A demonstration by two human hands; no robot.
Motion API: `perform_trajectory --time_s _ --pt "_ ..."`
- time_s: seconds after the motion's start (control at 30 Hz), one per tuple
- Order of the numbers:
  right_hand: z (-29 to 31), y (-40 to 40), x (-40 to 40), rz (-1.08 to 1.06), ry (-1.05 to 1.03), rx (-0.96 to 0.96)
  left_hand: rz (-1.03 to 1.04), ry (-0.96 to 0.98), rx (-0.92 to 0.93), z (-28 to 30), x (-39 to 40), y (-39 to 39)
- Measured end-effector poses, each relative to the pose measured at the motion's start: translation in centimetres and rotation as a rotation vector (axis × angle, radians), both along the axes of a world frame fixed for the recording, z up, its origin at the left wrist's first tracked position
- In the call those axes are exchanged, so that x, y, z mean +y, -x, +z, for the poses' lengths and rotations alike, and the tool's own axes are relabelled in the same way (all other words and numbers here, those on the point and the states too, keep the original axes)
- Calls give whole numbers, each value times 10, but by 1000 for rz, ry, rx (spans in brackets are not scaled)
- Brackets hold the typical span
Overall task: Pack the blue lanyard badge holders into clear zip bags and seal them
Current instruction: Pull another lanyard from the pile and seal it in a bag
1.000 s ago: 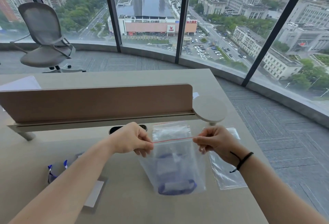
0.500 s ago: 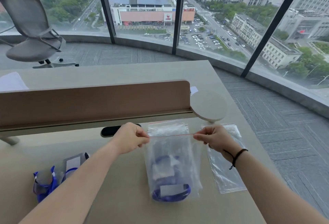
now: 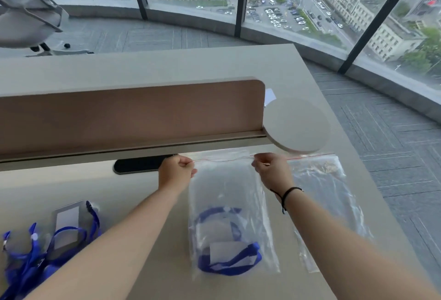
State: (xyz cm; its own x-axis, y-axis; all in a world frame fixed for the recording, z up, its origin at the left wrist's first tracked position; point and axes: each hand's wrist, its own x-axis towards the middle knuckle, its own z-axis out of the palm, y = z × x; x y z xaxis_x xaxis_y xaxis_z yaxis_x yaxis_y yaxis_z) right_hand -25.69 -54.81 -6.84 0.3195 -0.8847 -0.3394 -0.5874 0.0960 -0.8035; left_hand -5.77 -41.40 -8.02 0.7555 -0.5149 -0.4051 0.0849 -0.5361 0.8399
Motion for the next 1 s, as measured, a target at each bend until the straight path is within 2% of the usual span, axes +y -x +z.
perform_trajectory --time_s 0.07,0.13,0.2,0.33,0.53,0.67,1.0 --pt "-14 -5 0 60 -8 41 -21 -51 -87 -14 -3 3" --pt "-25 -8 4 115 -56 -6 -101 -102 -167 -23 -1 12" --pt "-35 -7 12 204 -9 11 -232 -37 -190 -30 5 29" --pt "-48 -1 35 362 166 141 -513 -64 -425 -40 28 61" --pt "-42 9 69 520 555 402 -845 -366 -634 -47 49 79" --pt "-53 12 80 600 565 499 -888 -464 -602 -59 47 79" --pt "-78 6 67 635 461 582 -853 -481 -623 -72 40 75"
